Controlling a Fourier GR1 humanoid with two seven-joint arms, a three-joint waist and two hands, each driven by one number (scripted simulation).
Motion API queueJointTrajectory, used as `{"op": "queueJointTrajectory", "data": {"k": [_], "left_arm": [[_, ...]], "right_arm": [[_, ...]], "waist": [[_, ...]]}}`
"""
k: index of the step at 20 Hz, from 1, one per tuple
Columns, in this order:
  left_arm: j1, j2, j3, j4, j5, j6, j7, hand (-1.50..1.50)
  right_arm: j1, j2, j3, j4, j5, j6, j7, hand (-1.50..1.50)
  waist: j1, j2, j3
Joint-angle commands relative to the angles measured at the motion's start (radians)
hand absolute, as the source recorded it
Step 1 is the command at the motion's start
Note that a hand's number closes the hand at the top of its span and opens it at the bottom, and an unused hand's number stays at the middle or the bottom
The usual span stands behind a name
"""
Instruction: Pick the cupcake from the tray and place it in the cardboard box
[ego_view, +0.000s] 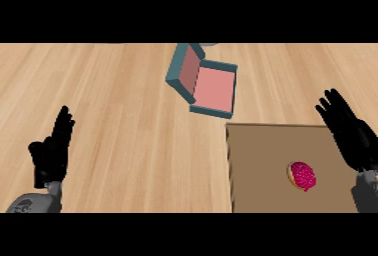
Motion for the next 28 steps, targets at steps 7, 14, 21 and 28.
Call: {"op": "queueJointTrajectory", "data": {"k": [7,14,21,28], "left_arm": [[-0.004,0.164,0.023,0.034,-0.104,-0.010,0.035,0.00],[0.021,0.181,0.014,0.043,-0.129,-0.029,0.068,0.00],[-0.003,0.195,0.028,0.019,-0.149,-0.065,0.085,0.00],[-0.018,0.196,0.028,-0.013,-0.164,-0.055,0.147,0.00]], "right_arm": [[0.086,-0.296,0.032,-0.176,0.323,0.083,-0.156,-1.50],[0.377,-0.073,-0.008,0.010,0.258,0.078,-0.670,-1.50],[0.279,-0.186,-0.034,0.201,0.484,0.040,-0.904,-1.50],[0.292,-0.368,0.066,0.019,0.668,0.064,-0.616,-1.50]], "waist": [[0.010,0.002,-0.001],[-0.014,0.017,0.040],[0.009,0.018,0.038],[0.006,0.016,0.035]]}}
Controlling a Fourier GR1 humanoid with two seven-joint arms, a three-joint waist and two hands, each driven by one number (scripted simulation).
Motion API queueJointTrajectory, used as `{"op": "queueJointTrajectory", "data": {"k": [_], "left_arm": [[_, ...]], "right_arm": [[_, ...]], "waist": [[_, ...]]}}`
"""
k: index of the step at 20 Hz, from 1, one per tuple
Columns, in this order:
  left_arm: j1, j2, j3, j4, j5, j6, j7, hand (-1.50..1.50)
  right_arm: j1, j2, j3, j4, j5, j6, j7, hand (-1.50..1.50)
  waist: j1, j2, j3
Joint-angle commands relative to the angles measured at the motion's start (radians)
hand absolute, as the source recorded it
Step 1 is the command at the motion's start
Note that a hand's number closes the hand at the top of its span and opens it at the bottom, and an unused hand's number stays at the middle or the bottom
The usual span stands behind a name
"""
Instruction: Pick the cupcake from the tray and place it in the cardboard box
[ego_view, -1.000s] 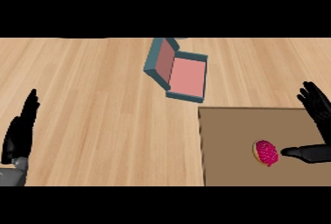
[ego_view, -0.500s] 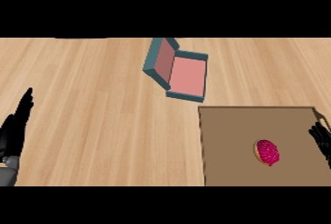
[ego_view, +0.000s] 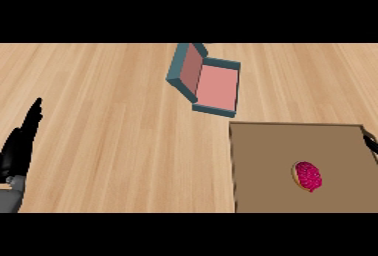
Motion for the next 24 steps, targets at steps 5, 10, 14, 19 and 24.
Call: {"op": "queueJointTrajectory", "data": {"k": [5,10,14,19,24], "left_arm": [[0.011,0.004,-0.004,-0.076,-0.028,0.004,0.060,0.00],[0.020,0.033,0.060,-0.047,0.002,-0.066,0.033,0.00],[-0.027,-0.029,0.055,-0.006,-0.031,-0.057,0.024,0.00],[0.015,-0.090,0.047,-0.060,-0.116,-0.024,0.056,0.00],[0.009,-0.099,0.104,-0.056,-0.130,-0.059,0.058,0.00]], "right_arm": [[-0.068,-0.143,0.115,-0.120,0.179,0.115,0.281,-1.50],[-0.119,-0.065,0.197,-0.187,0.232,0.198,0.444,-1.50],[-0.239,-0.022,0.211,-0.153,0.286,0.260,0.557,-1.50],[-0.226,0.045,0.192,-0.151,0.363,0.276,0.547,-1.50],[-0.171,0.054,0.144,-0.185,0.401,0.302,0.512,-1.50]], "waist": [[0.007,-0.002,0.000],[0.000,-0.001,0.000],[0.001,0.001,0.000],[-0.002,-0.001,0.001],[-0.006,-0.001,0.001]]}}
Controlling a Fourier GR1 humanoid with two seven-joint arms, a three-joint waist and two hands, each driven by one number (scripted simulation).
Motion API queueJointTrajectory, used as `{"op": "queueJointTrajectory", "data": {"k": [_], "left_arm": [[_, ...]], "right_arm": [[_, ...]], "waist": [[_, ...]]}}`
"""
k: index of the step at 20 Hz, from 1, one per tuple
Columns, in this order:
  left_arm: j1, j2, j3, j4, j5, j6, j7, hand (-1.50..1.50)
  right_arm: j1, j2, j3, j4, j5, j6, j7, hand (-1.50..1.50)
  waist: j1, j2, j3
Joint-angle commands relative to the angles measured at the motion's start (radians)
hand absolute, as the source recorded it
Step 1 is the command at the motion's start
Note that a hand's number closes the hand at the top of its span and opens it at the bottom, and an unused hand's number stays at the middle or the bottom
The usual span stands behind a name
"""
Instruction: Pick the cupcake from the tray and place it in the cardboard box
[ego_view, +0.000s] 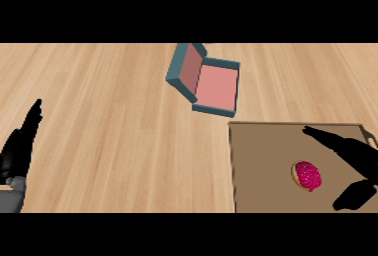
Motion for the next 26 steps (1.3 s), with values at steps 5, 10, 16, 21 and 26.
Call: {"op": "queueJointTrajectory", "data": {"k": [5,10,16,21,26], "left_arm": [[0.001,-0.009,0.059,-0.072,-0.046,-0.063,0.065,0.00],[0.044,-0.048,0.083,0.002,-0.064,-0.065,-0.052,0.00],[0.059,-0.057,0.091,-0.108,-0.096,-0.082,0.032,0.00],[0.022,-0.065,0.147,0.056,-0.088,-0.107,-0.103,0.00],[-0.001,-0.140,0.102,0.006,-0.152,-0.044,-0.022,0.00]], "right_arm": [[0.034,0.095,-0.027,-0.035,0.071,0.031,-0.015,-1.50],[0.013,0.119,-0.037,-0.061,0.072,0.088,-0.041,-1.50],[0.067,0.164,-0.058,-0.240,0.060,0.165,0.045,-1.50],[0.082,0.187,-0.017,-0.178,0.187,0.121,0.049,-1.50],[0.131,0.221,-0.019,-0.283,0.192,0.213,0.185,-1.50]], "waist": [[-0.003,-0.001,0.000],[0.001,0.000,0.000],[0.000,-0.001,0.000],[-0.002,0.001,0.000],[-0.006,-0.001,0.000]]}}
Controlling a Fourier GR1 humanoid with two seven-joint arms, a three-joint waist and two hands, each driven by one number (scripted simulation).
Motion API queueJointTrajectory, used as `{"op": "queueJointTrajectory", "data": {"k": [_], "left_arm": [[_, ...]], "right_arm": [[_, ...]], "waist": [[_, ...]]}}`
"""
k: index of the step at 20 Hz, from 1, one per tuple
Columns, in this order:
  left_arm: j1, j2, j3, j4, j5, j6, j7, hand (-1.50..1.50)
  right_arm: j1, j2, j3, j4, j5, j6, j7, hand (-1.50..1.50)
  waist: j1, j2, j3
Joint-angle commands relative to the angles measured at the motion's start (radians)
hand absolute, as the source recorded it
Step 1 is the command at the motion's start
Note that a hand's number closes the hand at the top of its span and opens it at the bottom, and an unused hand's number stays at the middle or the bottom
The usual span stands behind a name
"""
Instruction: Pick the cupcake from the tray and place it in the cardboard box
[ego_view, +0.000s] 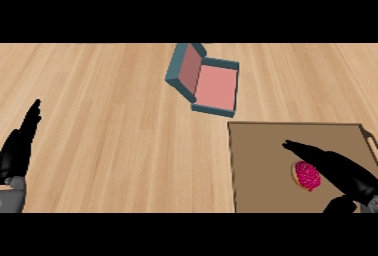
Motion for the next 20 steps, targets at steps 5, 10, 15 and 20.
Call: {"op": "queueJointTrajectory", "data": {"k": [5,10,15,20], "left_arm": [[0.031,0.003,0.023,-0.093,-0.006,-0.040,0.052,0.00],[0.030,-0.013,0.015,-0.114,-0.019,-0.033,0.067,0.00],[-0.028,-0.030,-0.003,-0.026,-0.033,-0.034,0.008,0.00],[-0.086,-0.041,-0.038,-0.052,-0.044,-0.044,0.042,0.00]], "right_arm": [[0.008,0.049,0.033,0.100,0.155,-0.168,-0.054,1.50],[-0.118,0.109,0.009,0.216,0.214,-0.320,-0.071,1.50],[-0.341,-0.050,-0.052,0.443,0.184,-0.296,-0.332,1.50],[-0.530,-0.129,-0.054,0.609,0.187,-0.298,-0.526,1.50]], "waist": [[0.004,0.000,0.000],[0.012,0.000,0.001],[0.055,0.016,0.003],[0.120,0.038,0.008]]}}
